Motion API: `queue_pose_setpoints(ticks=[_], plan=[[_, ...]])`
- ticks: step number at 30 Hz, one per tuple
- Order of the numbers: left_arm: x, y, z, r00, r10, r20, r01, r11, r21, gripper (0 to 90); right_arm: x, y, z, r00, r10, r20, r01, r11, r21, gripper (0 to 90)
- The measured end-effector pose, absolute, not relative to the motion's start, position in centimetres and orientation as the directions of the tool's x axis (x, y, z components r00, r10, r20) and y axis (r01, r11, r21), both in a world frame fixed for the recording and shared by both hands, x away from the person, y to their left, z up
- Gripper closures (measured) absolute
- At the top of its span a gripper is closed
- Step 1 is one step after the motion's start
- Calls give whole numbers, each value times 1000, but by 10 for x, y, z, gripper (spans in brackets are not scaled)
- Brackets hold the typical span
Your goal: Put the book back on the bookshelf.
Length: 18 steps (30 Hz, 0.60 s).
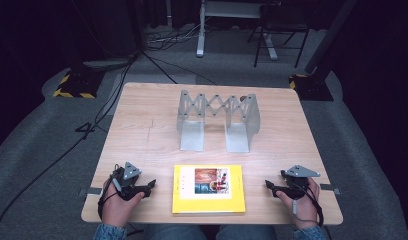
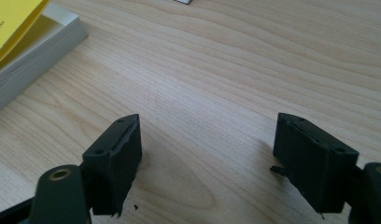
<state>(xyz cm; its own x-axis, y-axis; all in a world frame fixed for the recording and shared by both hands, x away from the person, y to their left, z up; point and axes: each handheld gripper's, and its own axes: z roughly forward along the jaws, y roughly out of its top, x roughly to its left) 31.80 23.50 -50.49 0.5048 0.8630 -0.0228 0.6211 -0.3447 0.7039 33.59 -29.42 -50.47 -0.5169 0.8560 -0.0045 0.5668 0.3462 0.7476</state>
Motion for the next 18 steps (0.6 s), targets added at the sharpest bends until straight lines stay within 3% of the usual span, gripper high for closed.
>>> queue_pose_setpoints(ticks=[14, 18], plan=[[317, 236, -491, 493, 864, -98, 659, -298, 691, 271, 333, -292, -504, -534, 846, -5, 554, 354, 754, 325], [315, 230, -482, 503, 856, -120, 653, -286, 701, 278, 328, -290, -502, -543, 840, 3, 555, 356, 752, 398]])
